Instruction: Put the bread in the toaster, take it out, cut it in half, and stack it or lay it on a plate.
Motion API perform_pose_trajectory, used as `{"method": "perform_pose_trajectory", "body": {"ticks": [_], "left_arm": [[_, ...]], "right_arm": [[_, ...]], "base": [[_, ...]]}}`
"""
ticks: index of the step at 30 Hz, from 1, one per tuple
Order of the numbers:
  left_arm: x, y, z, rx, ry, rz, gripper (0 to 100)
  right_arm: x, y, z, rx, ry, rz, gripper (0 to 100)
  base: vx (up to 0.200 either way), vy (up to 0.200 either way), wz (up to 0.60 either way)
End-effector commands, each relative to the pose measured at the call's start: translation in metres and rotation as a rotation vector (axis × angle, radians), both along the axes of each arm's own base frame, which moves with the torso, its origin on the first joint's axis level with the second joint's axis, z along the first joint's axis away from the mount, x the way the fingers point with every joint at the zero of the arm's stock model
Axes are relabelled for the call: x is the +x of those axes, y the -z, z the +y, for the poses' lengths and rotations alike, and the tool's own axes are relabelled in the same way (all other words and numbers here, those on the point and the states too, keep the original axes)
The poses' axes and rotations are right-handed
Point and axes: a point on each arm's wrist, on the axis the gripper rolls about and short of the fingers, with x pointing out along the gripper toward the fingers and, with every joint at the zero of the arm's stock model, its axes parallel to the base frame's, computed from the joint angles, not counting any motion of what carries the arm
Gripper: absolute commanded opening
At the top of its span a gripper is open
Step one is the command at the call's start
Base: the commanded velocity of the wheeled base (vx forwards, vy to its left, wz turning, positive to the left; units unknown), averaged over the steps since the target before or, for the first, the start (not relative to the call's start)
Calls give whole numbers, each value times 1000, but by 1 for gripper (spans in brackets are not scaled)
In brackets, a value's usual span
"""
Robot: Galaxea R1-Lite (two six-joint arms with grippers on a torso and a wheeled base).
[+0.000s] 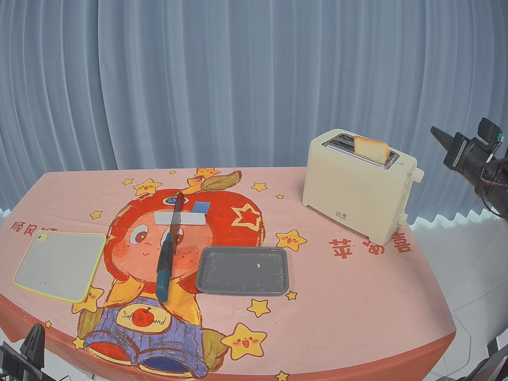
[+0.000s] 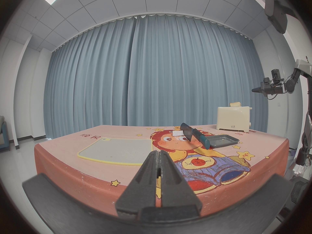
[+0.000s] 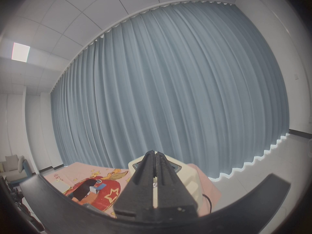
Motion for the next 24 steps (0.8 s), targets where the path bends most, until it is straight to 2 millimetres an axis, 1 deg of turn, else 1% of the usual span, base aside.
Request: {"method": "perform_pose_trajectory", "body": {"ticks": [1,3,9,13,15,16,20,24], "left_arm": [[0,5,0,0,0,1,0],[0,5,0,0,0,1,0],[0,5,0,0,0,1,0],[0,5,0,0,0,1,0],[0,5,0,0,0,1,0],[0,5,0,0,0,1,0],[0,5,0,0,0,3,0],[0,5,0,0,0,3,0]], "right_arm": [[7,3,-2,9,4,-5,0],[12,1,-2,30,7,-49,0],[15,0,-9,26,34,-59,0],[30,4,-12,13,55,-40,0],[30,4,-12,13,55,-40,0],[35,9,-13,6,60,-29,0],[33,19,-10,0,51,1,0],[32,16,-11,0,51,-10,0]], "base": [[0,0,0],[0,0,0],[0,0,0],[0,0,0],[0,0,0],[0,0,0],[0,0,0],[0,0,0]]}}
